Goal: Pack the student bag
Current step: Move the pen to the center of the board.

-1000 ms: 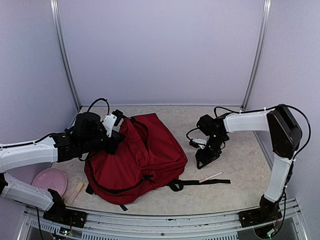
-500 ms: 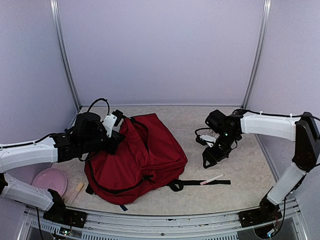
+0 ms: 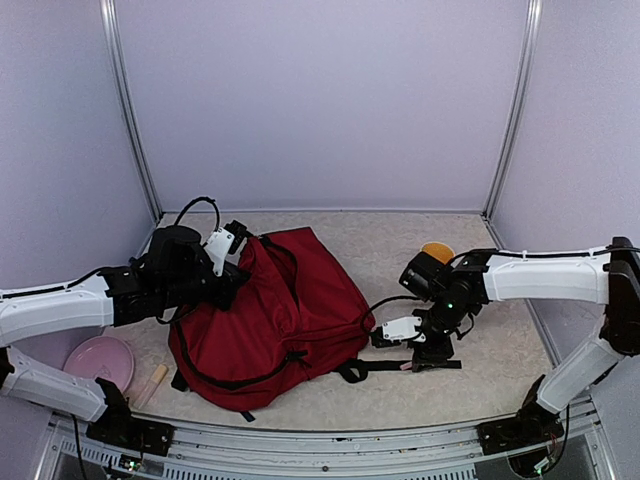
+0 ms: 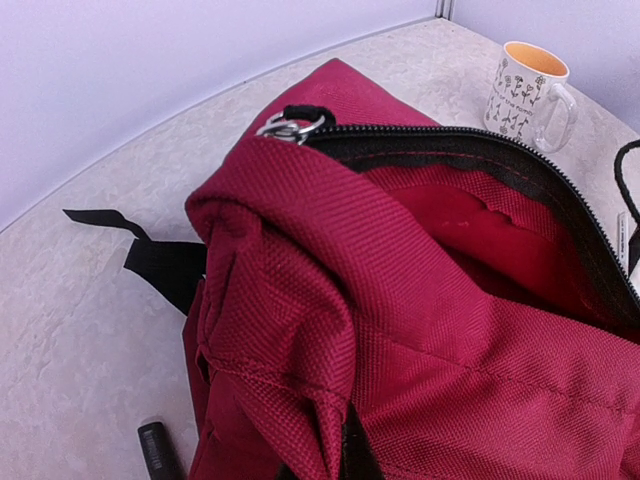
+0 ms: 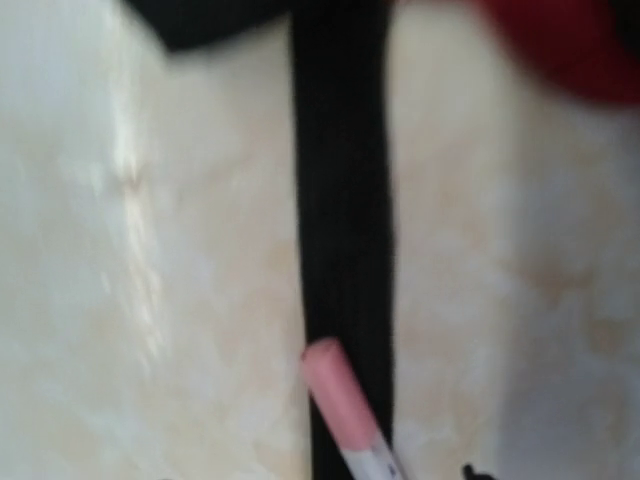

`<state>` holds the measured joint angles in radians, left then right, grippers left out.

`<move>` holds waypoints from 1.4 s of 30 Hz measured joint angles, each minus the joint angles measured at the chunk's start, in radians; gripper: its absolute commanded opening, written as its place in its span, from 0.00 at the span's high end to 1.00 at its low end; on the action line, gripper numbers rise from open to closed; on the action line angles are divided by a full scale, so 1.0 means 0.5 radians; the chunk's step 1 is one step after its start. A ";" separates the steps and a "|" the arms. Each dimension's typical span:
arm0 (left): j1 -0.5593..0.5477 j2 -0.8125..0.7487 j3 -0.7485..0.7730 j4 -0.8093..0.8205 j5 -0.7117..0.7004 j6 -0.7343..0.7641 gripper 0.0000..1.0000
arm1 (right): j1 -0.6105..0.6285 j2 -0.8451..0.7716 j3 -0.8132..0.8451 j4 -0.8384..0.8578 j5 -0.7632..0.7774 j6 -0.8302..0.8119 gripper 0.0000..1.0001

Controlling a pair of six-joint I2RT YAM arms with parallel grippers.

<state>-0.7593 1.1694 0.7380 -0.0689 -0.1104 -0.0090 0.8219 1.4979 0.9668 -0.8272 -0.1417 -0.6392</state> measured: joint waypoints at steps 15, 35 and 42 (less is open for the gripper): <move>-0.002 0.000 0.000 -0.011 -0.006 0.024 1.00 | -0.050 0.174 -0.144 0.243 0.257 -0.358 0.64; -0.002 0.000 0.000 -0.016 -0.007 0.030 1.00 | -0.437 0.471 0.106 0.378 0.240 0.136 0.69; -0.002 0.000 0.000 -0.019 -0.007 0.030 1.00 | -0.525 0.545 0.201 0.397 0.224 0.314 0.68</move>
<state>-0.7601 1.1694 0.7380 -0.0784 -0.1139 0.0059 0.5594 1.7702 1.0672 -0.6289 -0.0299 -0.4820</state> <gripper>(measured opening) 0.018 0.320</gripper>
